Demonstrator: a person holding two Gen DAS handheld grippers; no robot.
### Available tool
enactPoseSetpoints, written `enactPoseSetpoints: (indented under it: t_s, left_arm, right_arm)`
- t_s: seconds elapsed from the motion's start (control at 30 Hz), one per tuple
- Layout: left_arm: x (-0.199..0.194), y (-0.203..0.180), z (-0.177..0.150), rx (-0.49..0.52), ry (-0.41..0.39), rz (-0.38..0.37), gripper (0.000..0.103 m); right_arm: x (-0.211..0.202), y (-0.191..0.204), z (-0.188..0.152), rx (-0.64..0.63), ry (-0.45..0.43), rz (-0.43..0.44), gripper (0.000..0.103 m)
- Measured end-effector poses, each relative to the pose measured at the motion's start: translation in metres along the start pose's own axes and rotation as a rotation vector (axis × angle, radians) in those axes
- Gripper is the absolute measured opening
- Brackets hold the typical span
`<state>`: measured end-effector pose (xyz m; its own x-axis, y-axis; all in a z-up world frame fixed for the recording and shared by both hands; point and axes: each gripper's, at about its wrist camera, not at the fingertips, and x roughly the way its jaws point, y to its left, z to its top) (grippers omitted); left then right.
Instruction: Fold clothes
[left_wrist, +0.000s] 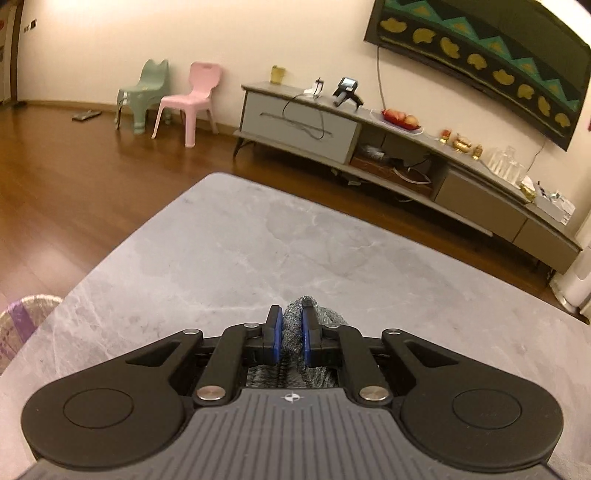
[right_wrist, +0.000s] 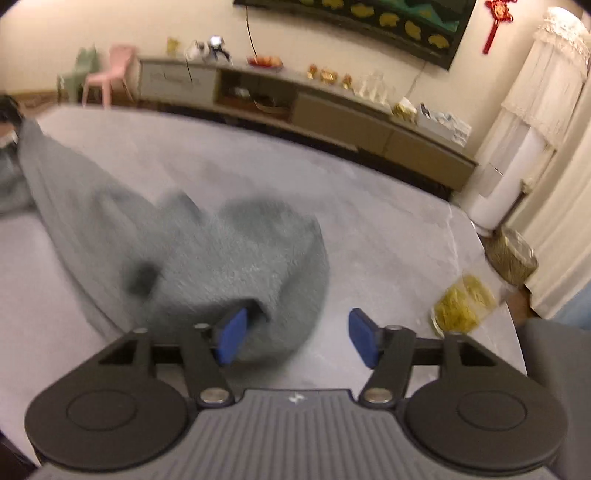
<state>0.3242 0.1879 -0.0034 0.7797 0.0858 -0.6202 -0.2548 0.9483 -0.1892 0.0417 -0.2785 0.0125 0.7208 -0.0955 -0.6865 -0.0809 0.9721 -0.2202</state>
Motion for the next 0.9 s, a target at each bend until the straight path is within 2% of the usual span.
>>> enactPoseSetpoints:
  t_s: [0.1,0.13,0.17,0.23,0.27,0.3,0.33,0.37,0.43,0.53,0.63,0.7,0.8,0.9]
  left_arm:
    - [-0.005,-0.002,-0.003,0.0,-0.01,-0.008,0.011]
    - [-0.004,-0.002,-0.003,-0.003,-0.009,-0.011,0.011]
    - [-0.004,-0.003,-0.003,-0.004,-0.009,-0.013,0.011]
    - [-0.006,-0.005,-0.005,-0.007,-0.012,-0.012,0.011]
    - [-0.007,-0.004,-0.005,-0.01,-0.019,-0.003,0.011]
    - [-0.009,-0.002,-0.004,-0.012,-0.032,0.018,0.011]
    - [-0.011,0.001,-0.003,-0.015,-0.048,0.042,0.011]
    - [-0.014,0.006,-0.002,-0.023,-0.066,0.074,0.011]
    - [-0.014,0.011,0.001,-0.026,-0.079,0.103,0.011]
    - [-0.013,0.015,0.003,-0.022,-0.087,0.128,0.011]
    - [-0.012,0.015,0.004,-0.005,-0.095,0.153,0.011]
    - [-0.015,0.004,0.002,0.034,-0.105,0.165,0.011]
    - [-0.033,0.001,0.009,0.019,-0.143,0.143,0.011]
    - [-0.054,0.018,0.034,-0.107,-0.201,0.095,0.011]
  right_arm:
    - [-0.009,0.016,0.026,-0.033,-0.076,0.057,0.071]
    - [-0.008,0.023,0.036,-0.047,-0.105,0.083,0.08]
    - [-0.003,0.031,0.048,-0.067,-0.129,0.11,0.09]
    - [0.029,0.048,0.066,-0.141,-0.112,0.129,0.093]
    - [0.052,0.053,0.069,-0.172,-0.054,0.103,0.078]
    - [0.075,0.058,0.073,-0.204,0.004,0.077,0.057]
    - [0.097,0.058,0.075,-0.218,0.063,0.053,0.01]
    - [0.111,0.047,0.072,-0.192,0.104,0.028,0.009]
    - [0.112,0.014,0.065,-0.09,0.111,-0.035,0.008]
    - [0.083,-0.038,0.039,0.093,0.104,-0.082,0.008]
    - [0.071,-0.068,0.001,0.198,0.169,-0.073,0.013]
    - [0.057,-0.068,-0.011,0.218,0.171,-0.056,0.01]
    - [0.035,-0.065,0.006,0.272,0.063,0.012,0.008]
    - [0.014,-0.076,0.048,0.326,-0.084,0.074,0.007]
